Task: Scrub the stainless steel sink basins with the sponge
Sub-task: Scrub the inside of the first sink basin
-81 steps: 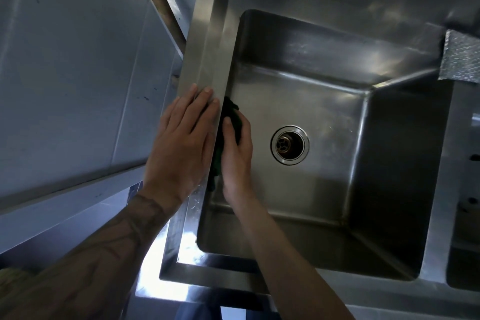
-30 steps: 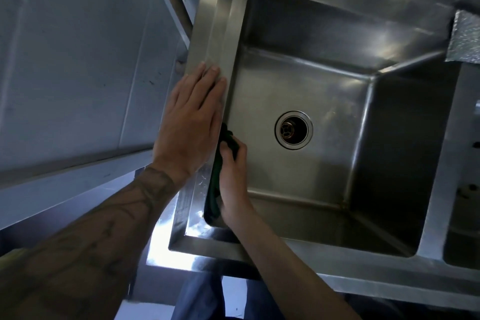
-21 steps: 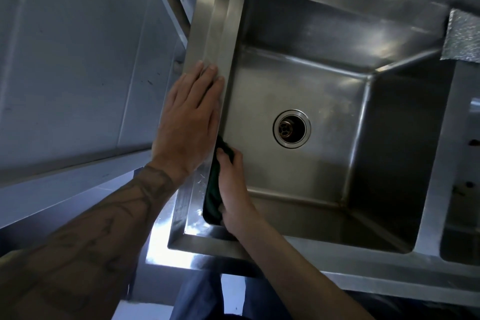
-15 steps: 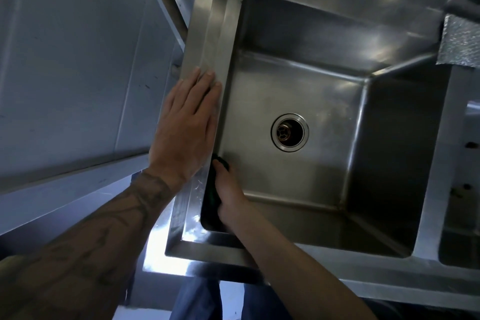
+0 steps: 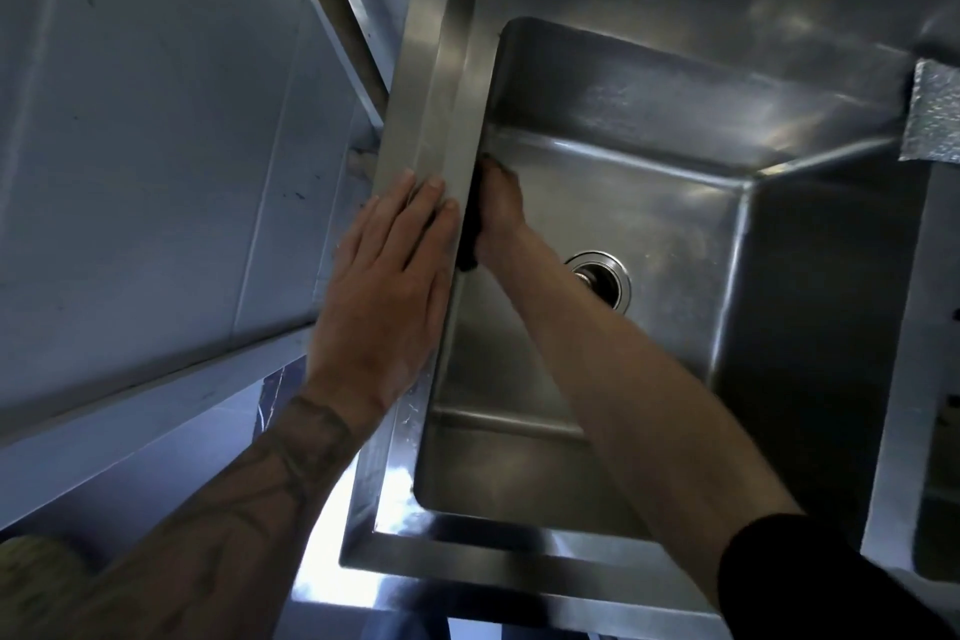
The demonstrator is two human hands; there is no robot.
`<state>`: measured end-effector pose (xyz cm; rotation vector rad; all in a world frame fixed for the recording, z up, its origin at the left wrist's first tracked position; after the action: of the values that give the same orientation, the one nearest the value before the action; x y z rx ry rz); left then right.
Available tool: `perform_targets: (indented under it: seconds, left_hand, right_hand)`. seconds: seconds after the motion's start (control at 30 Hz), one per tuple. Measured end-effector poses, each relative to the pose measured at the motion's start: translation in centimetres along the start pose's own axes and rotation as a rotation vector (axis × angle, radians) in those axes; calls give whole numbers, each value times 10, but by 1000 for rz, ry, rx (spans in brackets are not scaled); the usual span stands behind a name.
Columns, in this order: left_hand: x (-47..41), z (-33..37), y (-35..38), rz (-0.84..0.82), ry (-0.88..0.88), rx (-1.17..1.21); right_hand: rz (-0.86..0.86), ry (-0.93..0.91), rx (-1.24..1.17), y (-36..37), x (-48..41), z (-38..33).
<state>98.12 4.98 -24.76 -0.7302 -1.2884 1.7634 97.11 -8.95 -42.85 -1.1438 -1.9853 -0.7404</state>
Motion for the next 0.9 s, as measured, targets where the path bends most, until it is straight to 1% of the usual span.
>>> perform_targets:
  seconds: [0.1,0.23,0.43,0.53,0.63,0.73,0.77,0.83,0.9]
  left_hand:
    - [0,-3,3,-2,-2,1]
    - [1,-2,3,9,5,-14]
    - [2,-1,0,60,13,-18]
    - [2,0,-1,70,9,8]
    - [2,-1,-1,50,3,40]
    - [2,-1,-2,47,-8,65]
    - [2,-1,-3,48,-11,74]
    - [2,-1,-5,44,-14,87]
    - [5,1,-6,35,-9,85]
  right_hand:
    - [-51,-45,-1,8,-19,-40]
    - [-103,-79,-73,13,-13,-62]
    - [-91,-323,-55,9,33,-80]
    - [-76,-362,-17,6,62,-76]
    - [-109,-311,4,0,96,-44]
    - [-192,-176,-43,-14,143,19]
    - [-212,-111,-16,-21,160,42]
    - [-240,19,137,-36,194,79]
    - [-267,112,212,-50,213,103]
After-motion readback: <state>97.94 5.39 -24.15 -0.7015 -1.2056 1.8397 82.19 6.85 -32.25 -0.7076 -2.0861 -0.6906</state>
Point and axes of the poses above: each hand's wrist, its own x-axis away from the middle knuckle, its own y-axis out of the palm, z = x × y, the point moved 8 cm from there along -x, towards the middle knuckle, and after that the axes turned 9 degrees about -z, right-handed, at the moved point
